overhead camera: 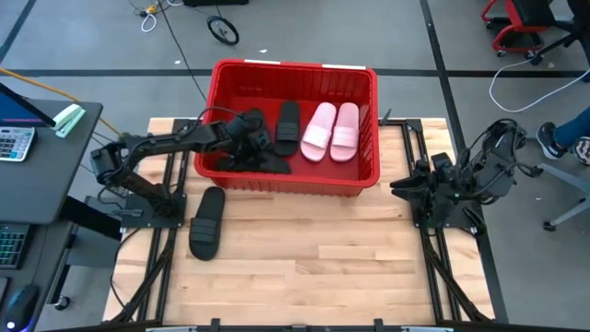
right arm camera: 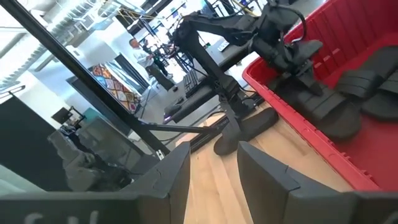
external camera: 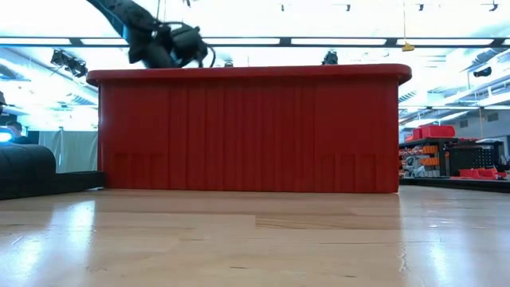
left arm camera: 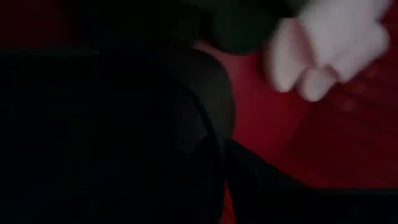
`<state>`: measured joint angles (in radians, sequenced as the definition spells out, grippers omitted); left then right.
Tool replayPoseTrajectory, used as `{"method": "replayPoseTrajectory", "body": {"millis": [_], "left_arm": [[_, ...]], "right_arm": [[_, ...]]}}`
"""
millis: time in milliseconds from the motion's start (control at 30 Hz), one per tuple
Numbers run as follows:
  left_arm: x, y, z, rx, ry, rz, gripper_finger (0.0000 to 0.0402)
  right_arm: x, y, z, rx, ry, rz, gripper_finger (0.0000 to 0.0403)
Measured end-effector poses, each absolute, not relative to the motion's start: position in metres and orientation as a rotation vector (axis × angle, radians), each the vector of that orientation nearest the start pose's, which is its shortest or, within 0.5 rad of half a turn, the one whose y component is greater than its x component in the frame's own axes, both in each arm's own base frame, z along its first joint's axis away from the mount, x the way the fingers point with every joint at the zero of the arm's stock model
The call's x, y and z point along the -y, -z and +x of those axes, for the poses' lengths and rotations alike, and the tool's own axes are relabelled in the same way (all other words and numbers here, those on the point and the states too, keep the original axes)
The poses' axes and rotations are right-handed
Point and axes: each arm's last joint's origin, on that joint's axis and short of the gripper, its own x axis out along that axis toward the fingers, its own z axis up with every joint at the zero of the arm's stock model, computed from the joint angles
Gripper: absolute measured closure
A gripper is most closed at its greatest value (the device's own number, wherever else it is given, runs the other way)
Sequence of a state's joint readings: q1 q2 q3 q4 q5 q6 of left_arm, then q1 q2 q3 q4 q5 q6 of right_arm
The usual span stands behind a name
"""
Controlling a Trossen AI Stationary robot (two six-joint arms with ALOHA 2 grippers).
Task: Pick and place slides into bin
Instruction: Put the black slide into the red bin
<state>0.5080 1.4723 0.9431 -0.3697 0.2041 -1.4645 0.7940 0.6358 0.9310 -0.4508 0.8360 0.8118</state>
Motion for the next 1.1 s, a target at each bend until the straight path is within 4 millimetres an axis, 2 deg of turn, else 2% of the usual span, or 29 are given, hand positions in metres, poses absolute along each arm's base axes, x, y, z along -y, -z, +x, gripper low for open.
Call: {"method": "replayPoseTrajectory", "body": {"millis": [133,267,500,633,833,967,1100], "left_arm": [[-0.141,-0.202,0.250,-0.539,-0.898,-1.651,0.0354],[-0.144,-0.198,0.246,-0.577,-0.867,-1.568,0.0335],[-0.149,-0.198,0.244,-0.582,-0.834,-1.556,0.0259],[-0.159,-0.204,0.242,-0.525,-0.842,-1.623,0.0220],[-0.174,-0.229,0.244,-0.474,-0.850,-1.528,0.0212],[-0.179,-0.260,0.247,-0.511,-0.825,-1.436,0.0229],[-0.180,-0.296,0.242,-0.595,-0.852,-1.361,0.0250]], "right_arm": [[-0.066,-0.374,0.095,-0.092,0.085,0.694,0.0264],[-0.070,-0.372,0.098,-0.118,0.071,0.698,0.0264],[-0.074,-0.369,0.102,-0.133,0.077,0.708,0.0264],[-0.075,-0.369,0.103,-0.133,0.078,0.708,0.0264],[-0.075,-0.369,0.103,-0.134,0.081,0.737,0.0264],[-0.076,-0.368,0.104,-0.139,0.082,0.734,0.0264],[-0.078,-0.367,0.106,-0.147,0.082,0.726,0.0264]]}}
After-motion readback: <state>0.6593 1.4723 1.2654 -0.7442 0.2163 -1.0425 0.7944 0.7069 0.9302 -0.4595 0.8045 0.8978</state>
